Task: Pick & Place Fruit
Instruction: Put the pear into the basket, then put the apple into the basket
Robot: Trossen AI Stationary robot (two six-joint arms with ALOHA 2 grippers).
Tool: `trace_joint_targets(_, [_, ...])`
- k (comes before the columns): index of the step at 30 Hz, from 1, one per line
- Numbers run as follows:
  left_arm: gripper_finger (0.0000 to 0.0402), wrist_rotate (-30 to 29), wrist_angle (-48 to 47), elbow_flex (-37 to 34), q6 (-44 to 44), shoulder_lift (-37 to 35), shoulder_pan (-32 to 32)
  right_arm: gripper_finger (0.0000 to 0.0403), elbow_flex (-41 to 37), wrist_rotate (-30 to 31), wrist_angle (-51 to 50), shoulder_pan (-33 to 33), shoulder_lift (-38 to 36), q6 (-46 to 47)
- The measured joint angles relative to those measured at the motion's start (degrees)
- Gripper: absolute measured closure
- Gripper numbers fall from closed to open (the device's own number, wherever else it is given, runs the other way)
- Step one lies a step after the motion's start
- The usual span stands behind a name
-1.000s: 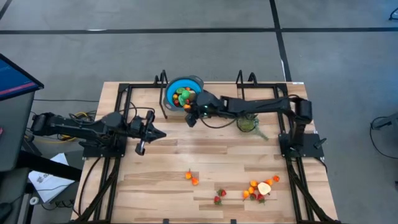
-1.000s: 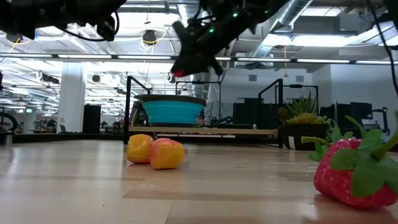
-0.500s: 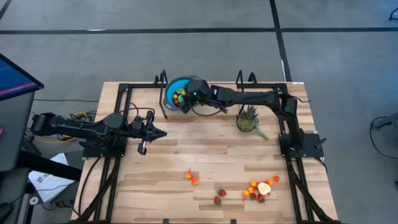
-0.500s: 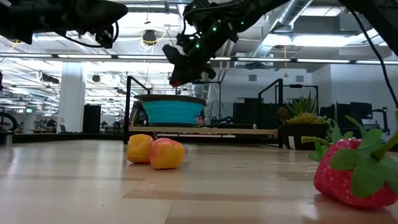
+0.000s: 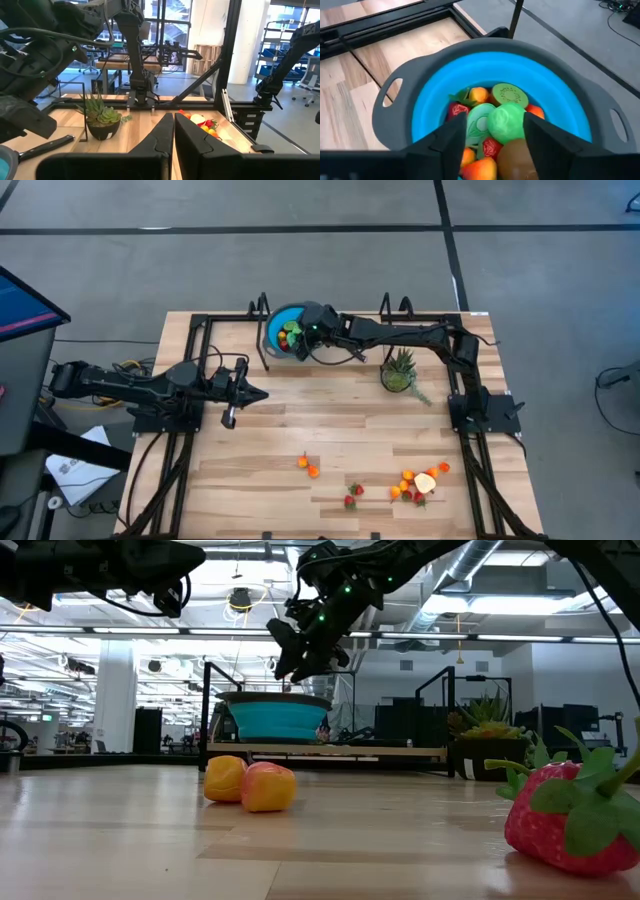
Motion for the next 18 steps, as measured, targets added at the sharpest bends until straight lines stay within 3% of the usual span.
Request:
trace_joint_targets(4, [0.0393,0.0,0.02,0.0,0.0,0.0,0.0,0.0179,0.0,0.01,0.22,-0.22,-0.87,0.09])
trace_joint_targets(8, [0.0393,0.0,0.04,0.0,0.0,0.0,0.0,0.0173,0.02,-0.01,-2.75,-0.17,-3.06,-0.55])
trace_joint_targets(13, [0.0393,-0.02,0.11,0.02,0.0,0.0,0.0,0.0198,0.01,0.01,-11.27,0.83,-7.77,-0.98])
trace_joint_targets(18, [0.0393,-0.49,0.33,0.04,0.0,0.0,0.04,0.0251,0.0,-0.09,-19.86,2.81,-11.96,-0.96])
